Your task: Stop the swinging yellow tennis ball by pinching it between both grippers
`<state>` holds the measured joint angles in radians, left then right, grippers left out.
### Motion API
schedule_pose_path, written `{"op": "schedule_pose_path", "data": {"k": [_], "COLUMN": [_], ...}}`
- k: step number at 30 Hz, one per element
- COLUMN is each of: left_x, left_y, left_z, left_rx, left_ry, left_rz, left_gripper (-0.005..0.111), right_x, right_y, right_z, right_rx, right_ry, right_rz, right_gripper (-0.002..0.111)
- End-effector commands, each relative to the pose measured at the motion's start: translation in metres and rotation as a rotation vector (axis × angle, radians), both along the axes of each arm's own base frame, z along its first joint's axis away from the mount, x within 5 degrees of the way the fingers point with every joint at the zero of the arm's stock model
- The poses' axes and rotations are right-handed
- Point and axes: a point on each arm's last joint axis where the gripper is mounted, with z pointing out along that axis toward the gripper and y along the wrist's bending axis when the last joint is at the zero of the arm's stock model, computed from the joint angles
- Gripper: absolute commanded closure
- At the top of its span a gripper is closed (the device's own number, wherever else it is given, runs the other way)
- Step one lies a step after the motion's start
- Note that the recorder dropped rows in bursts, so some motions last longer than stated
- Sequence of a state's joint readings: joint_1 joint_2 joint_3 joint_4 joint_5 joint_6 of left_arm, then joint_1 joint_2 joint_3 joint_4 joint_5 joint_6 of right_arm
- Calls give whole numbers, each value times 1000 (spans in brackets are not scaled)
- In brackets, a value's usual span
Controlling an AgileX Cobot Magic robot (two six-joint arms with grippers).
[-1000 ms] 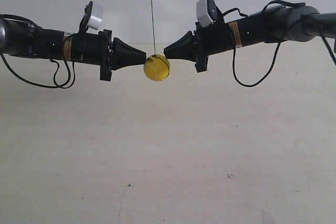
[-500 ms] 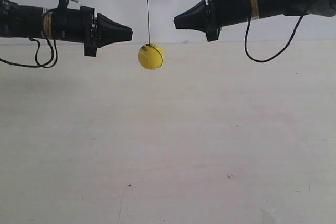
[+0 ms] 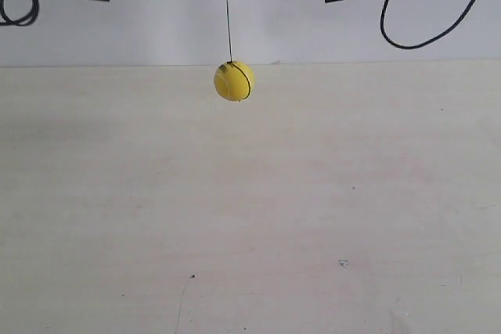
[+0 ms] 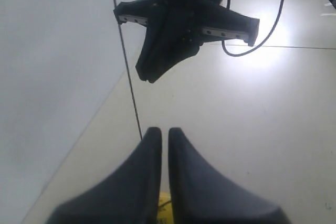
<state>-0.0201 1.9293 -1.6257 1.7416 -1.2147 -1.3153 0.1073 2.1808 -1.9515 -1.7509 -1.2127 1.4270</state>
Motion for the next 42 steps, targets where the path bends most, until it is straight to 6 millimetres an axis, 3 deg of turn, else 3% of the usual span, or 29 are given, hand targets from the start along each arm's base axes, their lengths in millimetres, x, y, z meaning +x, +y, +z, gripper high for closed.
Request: {"op": "schedule_pose_path", "data": {"k": [1, 4, 8, 11, 14, 20, 25, 29, 33, 42], "left_x": [-26, -47, -87, -114, -134, -155, -180, -211, -242, -318], "left_y": [0, 1, 2, 2, 3, 3, 4, 4, 9, 29], "left_z": [45, 77, 120, 138, 147, 157, 168, 181, 197, 219], "left_rx": [-19, -28, -38, -39, -41, -41, -42, -44, -62, -162], "left_ry": [-55, -118, -219, -275, -301, -342, -389, -456, -552, -767], "left_rz": [7, 11, 13, 12, 12, 11, 10, 9, 114, 461], "left_gripper": [102, 102, 102, 102, 102, 102, 102, 102, 102, 102], "right_x": [-22, -41, -52, -56, -58, -61, -78, -106, -143, -252], "right_y": [-5, -7, -11, -17, -22, -38, -63, -84, -96, -89], "right_z": [52, 85, 86, 87, 85, 83, 107, 144, 183, 261], "right_rx": [28, 49, 52, 49, 47, 44, 50, 53, 47, 33], "right_ry": [-70, -94, -47, -43, -31, -18, -57, -152, -272, -620], "right_rz": [-7, -16, -27, -42, -51, -91, -157, -216, -263, -348], "right_gripper": [108, 108, 108, 108, 108, 108, 108, 108, 108, 108]}}
